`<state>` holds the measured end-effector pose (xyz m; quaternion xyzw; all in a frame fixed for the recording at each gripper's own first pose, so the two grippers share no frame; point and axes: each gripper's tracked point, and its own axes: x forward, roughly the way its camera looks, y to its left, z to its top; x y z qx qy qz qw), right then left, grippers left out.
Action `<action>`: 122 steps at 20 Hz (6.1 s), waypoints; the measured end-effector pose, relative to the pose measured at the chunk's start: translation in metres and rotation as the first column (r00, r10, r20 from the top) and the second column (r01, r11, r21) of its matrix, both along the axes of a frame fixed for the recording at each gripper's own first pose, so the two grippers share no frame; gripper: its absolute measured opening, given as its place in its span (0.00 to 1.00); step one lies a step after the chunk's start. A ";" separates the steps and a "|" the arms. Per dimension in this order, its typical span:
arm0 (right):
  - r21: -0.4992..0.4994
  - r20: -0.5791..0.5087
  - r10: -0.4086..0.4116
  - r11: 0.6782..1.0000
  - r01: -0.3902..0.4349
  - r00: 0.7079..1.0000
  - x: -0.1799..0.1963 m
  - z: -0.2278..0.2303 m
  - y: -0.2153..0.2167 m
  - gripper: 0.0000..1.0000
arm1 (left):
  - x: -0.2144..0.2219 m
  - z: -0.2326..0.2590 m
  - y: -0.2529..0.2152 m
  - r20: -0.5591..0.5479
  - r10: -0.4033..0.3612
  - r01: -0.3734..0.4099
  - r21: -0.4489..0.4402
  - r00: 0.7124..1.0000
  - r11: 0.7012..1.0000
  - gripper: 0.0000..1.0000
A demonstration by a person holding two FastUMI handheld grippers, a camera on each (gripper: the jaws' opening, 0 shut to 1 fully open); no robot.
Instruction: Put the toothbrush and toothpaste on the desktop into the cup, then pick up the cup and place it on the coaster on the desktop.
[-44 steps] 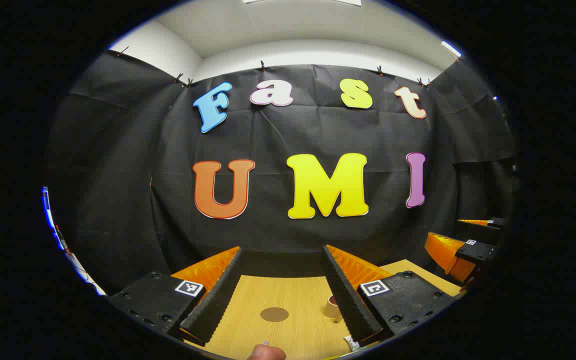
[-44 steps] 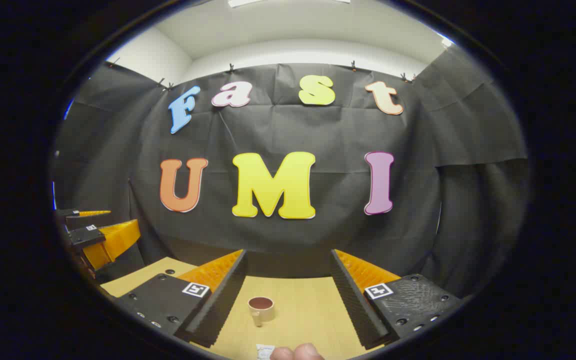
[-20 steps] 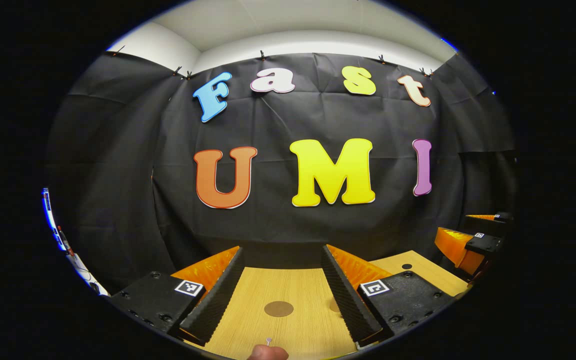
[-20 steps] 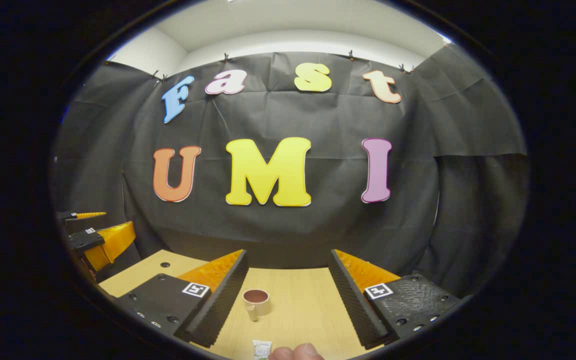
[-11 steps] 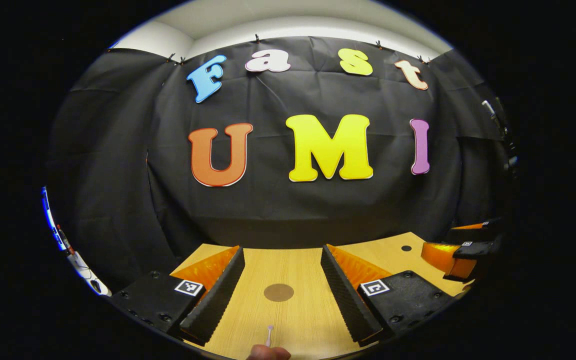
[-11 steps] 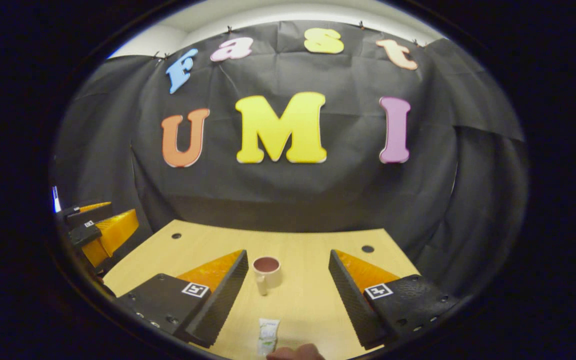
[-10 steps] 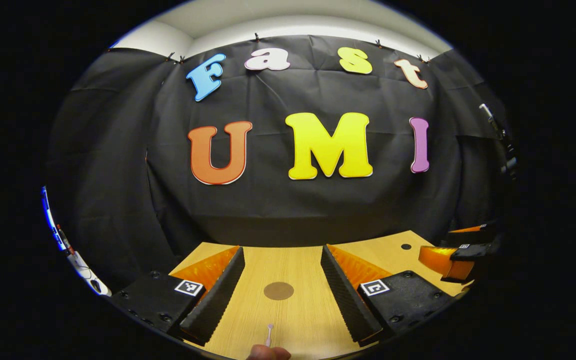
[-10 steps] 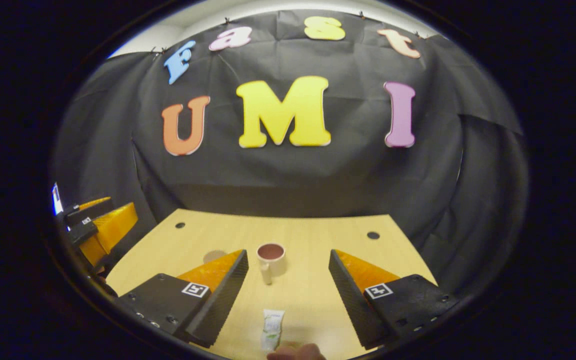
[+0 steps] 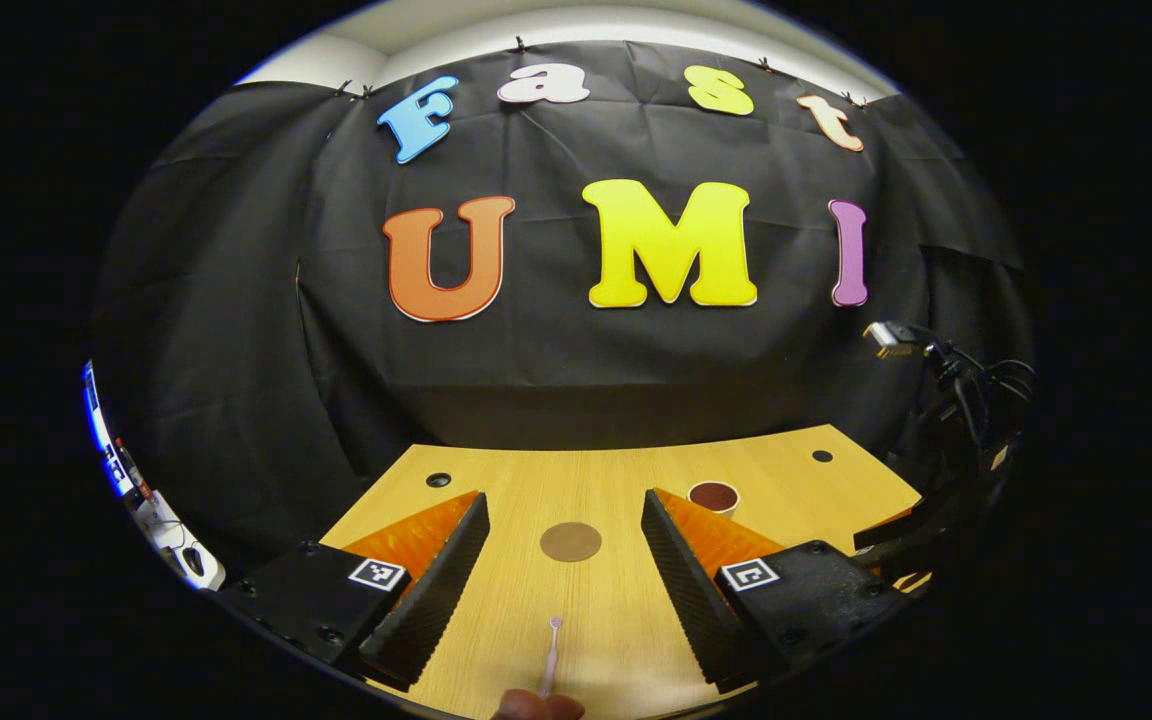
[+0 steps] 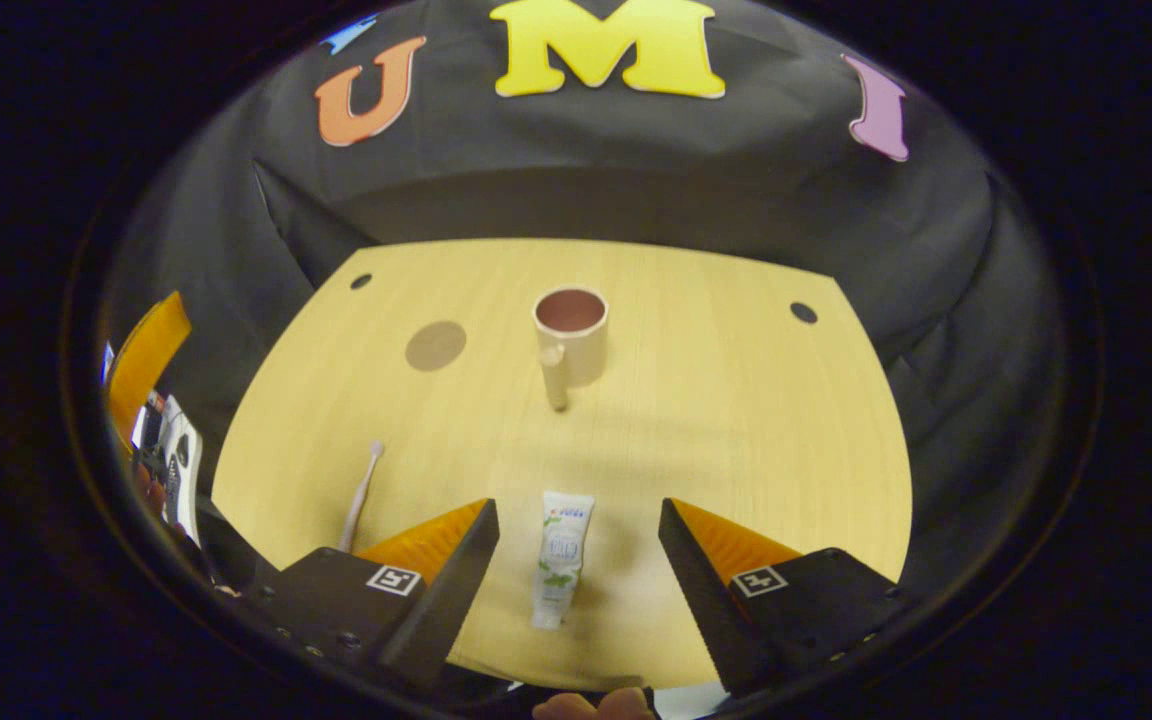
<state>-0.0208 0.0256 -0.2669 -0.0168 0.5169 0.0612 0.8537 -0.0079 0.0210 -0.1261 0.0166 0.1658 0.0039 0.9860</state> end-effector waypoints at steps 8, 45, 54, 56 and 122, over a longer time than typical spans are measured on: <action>-0.004 -0.249 -0.044 0.999 0.045 0.967 -0.012 -0.063 0.010 0.98 | -0.013 -0.037 0.017 -0.105 0.018 -0.019 -0.008 0.994 1.000 0.98; -0.102 -0.489 -0.158 0.987 0.123 0.858 -0.011 -0.141 0.009 0.48 | -0.021 -0.079 0.035 -0.289 0.072 -0.074 0.001 0.955 0.997 0.99; -0.072 -0.461 -0.093 0.995 0.067 0.883 -0.009 -0.137 0.008 0.43 | -0.033 -0.108 0.025 -0.390 0.022 -0.032 -0.019 0.921 0.999 0.99; -0.057 -0.457 -0.083 0.996 0.064 0.886 -0.009 -0.134 0.010 0.43 | -0.040 -0.121 0.028 -0.437 0.010 -0.033 -0.044 0.899 0.998 0.99; 0.057 -0.159 -0.052 0.996 0.062 0.986 0.032 -0.019 0.005 0.40 | 0.199 0.146 0.108 -0.637 -0.055 0.007 -0.077 0.769 0.997 0.03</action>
